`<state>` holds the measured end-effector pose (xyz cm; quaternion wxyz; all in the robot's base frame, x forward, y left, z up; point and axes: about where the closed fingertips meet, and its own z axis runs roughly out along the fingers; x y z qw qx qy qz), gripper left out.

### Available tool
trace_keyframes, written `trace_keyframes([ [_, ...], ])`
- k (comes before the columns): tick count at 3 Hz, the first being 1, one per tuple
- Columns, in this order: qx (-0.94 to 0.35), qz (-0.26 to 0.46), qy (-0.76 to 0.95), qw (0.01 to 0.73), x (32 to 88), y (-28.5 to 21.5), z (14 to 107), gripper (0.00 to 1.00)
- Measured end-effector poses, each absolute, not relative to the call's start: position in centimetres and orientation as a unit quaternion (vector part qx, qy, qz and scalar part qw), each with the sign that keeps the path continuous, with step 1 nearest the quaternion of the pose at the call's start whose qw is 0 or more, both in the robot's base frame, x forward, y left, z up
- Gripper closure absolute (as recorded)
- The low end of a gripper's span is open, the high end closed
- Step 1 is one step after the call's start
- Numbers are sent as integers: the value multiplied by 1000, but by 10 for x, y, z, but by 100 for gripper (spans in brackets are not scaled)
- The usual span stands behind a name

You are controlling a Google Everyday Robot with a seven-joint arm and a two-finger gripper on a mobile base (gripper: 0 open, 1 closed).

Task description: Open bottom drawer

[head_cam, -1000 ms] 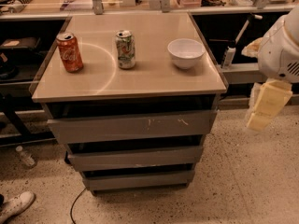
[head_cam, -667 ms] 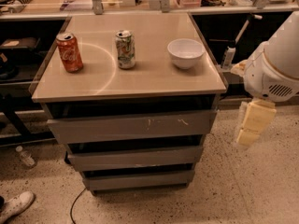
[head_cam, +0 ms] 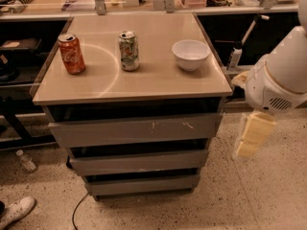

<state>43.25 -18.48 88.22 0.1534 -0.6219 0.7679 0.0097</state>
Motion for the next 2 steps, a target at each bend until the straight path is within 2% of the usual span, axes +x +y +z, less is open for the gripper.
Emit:
trace_keyframes([
  [2, -596, 75, 787, 144, 429, -130, 754, 0],
])
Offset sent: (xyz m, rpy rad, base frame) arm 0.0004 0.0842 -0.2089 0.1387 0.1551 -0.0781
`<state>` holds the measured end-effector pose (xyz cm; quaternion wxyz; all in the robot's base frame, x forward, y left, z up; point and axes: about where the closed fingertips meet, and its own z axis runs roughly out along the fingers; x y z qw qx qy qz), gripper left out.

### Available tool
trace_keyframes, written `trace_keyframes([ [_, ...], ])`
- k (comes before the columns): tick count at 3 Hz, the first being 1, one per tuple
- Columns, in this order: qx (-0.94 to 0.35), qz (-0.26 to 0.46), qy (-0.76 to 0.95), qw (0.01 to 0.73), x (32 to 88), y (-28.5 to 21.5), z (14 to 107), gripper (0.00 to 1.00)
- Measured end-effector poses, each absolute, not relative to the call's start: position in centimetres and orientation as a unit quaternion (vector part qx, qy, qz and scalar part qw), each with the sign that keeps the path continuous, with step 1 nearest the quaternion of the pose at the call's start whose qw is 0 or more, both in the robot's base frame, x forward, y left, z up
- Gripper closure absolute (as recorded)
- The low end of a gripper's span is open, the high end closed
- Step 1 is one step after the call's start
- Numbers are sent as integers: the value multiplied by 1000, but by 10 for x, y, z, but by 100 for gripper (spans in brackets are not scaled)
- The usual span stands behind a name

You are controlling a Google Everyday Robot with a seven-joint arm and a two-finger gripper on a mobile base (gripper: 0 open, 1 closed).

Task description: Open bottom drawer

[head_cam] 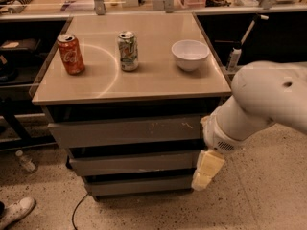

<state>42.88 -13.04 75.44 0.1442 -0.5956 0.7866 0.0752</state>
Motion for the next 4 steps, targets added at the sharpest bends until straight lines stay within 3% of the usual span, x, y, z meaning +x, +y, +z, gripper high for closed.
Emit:
trace_keyframes([
  [2, -585, 96, 796, 122, 430, -109, 702, 0],
  [4, -563, 158, 804, 108, 418, -76, 583, 0],
])
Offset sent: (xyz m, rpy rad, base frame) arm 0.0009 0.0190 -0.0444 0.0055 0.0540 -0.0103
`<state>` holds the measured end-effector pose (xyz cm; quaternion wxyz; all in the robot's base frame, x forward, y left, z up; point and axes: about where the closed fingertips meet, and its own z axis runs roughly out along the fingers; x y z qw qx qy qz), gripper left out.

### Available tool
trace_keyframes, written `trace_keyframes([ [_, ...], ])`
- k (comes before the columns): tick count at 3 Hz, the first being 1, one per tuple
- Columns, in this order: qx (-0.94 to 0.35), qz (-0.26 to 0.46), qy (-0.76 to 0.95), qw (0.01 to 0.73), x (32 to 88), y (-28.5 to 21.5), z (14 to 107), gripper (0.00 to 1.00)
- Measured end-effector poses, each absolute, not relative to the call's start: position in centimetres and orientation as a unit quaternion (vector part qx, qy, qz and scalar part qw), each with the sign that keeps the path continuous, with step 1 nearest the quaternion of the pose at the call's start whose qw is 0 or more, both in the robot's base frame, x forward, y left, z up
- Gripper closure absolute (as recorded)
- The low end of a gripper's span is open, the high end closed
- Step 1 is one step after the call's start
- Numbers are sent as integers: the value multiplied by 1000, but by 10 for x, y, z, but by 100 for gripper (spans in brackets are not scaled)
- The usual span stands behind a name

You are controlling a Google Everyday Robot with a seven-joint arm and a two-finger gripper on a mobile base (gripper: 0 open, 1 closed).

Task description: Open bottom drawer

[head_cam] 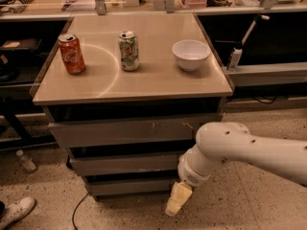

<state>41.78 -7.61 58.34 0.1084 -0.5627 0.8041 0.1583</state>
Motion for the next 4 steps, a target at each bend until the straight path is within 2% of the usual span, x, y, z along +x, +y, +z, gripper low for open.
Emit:
trace_keyframes([
  [1, -542, 184, 813, 108, 418, -64, 528, 0],
  [3, -540, 196, 811, 110, 417, -59, 517, 0],
  [4, -520, 207, 822, 106, 418, -47, 470, 0],
])
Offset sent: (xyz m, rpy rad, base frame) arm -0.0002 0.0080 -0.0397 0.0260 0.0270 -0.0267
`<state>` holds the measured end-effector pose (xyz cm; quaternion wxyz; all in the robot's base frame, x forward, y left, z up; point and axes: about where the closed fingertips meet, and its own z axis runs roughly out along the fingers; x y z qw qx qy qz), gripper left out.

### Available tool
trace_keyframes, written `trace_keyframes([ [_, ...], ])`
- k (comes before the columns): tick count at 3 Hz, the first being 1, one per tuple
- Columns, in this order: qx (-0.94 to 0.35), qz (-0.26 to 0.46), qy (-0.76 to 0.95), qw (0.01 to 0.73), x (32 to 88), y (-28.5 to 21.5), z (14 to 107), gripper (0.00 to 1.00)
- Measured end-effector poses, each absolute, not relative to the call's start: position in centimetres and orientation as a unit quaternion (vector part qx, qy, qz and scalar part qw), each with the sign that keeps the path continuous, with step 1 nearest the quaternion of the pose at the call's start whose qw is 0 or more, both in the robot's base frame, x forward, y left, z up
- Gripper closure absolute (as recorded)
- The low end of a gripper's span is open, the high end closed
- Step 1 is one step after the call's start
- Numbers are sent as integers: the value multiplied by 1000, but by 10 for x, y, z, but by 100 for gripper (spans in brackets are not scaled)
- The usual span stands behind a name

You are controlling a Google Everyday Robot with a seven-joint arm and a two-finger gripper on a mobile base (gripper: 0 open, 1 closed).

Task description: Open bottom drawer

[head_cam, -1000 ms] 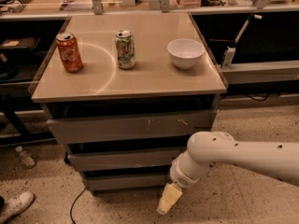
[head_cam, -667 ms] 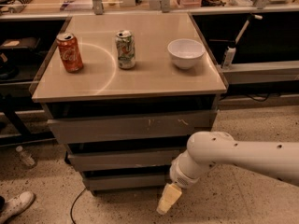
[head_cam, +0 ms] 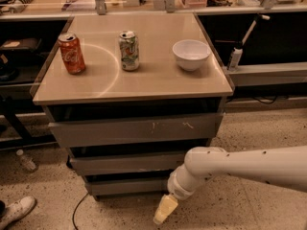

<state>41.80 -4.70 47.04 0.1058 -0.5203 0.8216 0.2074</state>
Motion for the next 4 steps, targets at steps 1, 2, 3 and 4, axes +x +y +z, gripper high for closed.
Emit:
trace_keyframes([
  [1, -489, 223, 834, 122, 434, -33, 420, 0],
  [2, -462, 245, 845, 116, 453, -24, 373, 0],
  [3, -462, 245, 845, 116, 453, -24, 373, 0],
  [4, -462, 249, 843, 120, 456, -24, 352, 0],
])
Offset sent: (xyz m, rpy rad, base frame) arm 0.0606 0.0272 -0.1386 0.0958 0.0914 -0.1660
